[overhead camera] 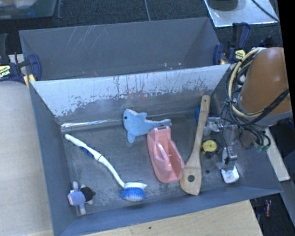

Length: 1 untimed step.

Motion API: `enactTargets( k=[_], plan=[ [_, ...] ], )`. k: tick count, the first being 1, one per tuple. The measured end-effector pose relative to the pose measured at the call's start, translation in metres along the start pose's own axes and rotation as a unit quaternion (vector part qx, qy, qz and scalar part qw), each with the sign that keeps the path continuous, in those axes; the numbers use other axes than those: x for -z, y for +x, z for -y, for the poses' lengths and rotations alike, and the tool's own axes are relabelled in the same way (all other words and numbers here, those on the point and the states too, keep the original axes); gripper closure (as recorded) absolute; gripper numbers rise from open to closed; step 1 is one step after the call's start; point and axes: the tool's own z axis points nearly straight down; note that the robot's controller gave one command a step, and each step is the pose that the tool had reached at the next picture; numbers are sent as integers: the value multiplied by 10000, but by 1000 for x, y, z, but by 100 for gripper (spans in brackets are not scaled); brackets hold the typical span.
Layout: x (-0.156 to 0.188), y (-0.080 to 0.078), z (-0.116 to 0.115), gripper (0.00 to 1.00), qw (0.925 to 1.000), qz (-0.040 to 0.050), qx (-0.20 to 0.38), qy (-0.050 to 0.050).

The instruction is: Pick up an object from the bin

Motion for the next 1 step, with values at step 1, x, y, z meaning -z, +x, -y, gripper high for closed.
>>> enactTargets(
  k=[1],
  plan=[
    [5, -2, -1, 0, 10000, 41, 21, 7]
  ],
)
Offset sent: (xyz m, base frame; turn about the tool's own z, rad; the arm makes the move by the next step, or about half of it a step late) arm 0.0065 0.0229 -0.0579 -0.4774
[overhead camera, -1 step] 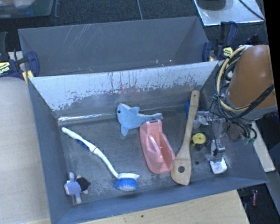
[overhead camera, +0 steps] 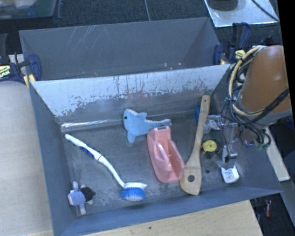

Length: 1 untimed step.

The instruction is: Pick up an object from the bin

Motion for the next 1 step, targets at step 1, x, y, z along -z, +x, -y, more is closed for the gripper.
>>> enactTargets(
  k=[1],
  plan=[
    [-64, -4, -23, 0, 9723, -18, 2338, -14]
  ],
)
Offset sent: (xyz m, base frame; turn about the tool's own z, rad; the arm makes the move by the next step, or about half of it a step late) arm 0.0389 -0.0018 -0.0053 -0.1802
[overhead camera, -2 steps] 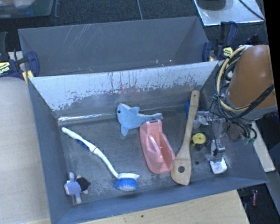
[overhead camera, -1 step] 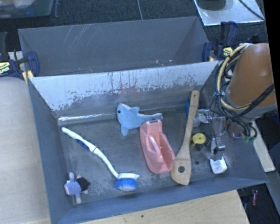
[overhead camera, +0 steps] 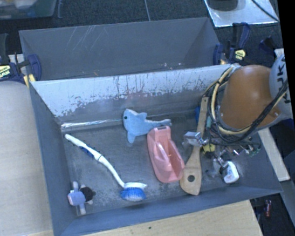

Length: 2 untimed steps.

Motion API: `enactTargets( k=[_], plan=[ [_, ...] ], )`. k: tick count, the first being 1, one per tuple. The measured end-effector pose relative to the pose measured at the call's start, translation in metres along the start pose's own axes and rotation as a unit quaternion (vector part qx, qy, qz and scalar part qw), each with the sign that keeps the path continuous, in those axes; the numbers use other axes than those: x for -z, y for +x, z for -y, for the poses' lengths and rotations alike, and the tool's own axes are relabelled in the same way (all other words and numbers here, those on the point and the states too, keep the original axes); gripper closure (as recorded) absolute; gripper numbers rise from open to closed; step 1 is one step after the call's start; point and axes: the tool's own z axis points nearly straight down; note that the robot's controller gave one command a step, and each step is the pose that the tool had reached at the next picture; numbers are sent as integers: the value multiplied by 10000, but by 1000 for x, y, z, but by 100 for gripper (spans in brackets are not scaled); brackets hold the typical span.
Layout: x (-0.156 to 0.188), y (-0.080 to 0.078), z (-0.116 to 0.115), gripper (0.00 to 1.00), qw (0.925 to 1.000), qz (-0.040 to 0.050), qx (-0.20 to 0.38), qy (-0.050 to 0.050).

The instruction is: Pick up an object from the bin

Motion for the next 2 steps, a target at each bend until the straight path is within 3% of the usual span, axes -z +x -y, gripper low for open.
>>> enactTargets(
  k=[1, 2],
  plan=[
    [61, -21, 40, 0, 9893, 47, -1461, 36],
    [36, 3, -20, 0, 9887, 3, 1498, -9]
  ],
)
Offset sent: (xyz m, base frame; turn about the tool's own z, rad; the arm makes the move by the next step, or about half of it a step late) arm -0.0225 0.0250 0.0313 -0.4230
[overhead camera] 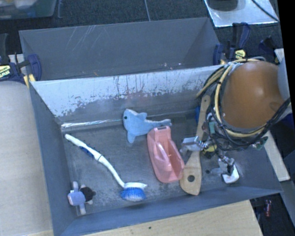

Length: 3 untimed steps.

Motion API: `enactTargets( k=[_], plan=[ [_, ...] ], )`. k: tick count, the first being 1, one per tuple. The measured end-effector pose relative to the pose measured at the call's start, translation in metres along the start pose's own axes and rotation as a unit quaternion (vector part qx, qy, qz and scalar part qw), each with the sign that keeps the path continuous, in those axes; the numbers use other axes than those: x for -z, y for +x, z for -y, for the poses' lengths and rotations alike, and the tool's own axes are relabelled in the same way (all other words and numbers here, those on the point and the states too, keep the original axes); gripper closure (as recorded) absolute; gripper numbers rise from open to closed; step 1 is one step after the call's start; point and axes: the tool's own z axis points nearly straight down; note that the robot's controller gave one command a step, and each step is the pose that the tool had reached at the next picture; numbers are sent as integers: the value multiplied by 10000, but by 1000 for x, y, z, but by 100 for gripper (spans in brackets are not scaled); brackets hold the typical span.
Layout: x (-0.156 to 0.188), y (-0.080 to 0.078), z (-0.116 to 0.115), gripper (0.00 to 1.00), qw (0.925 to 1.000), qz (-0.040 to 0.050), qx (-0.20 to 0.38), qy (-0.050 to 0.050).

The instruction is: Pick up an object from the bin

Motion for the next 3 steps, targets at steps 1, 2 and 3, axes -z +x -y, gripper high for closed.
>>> enactTargets(
  k=[1, 2, 3],
  plan=[
    [-30, -5, 57, 0, 9856, 41, -1688, 54],
    [-33, -14, -2, 100, 9666, 24, 2561, 29],
    [-33, -15, -8, 100, 9654, 22, 2609, 23]
  ],
)
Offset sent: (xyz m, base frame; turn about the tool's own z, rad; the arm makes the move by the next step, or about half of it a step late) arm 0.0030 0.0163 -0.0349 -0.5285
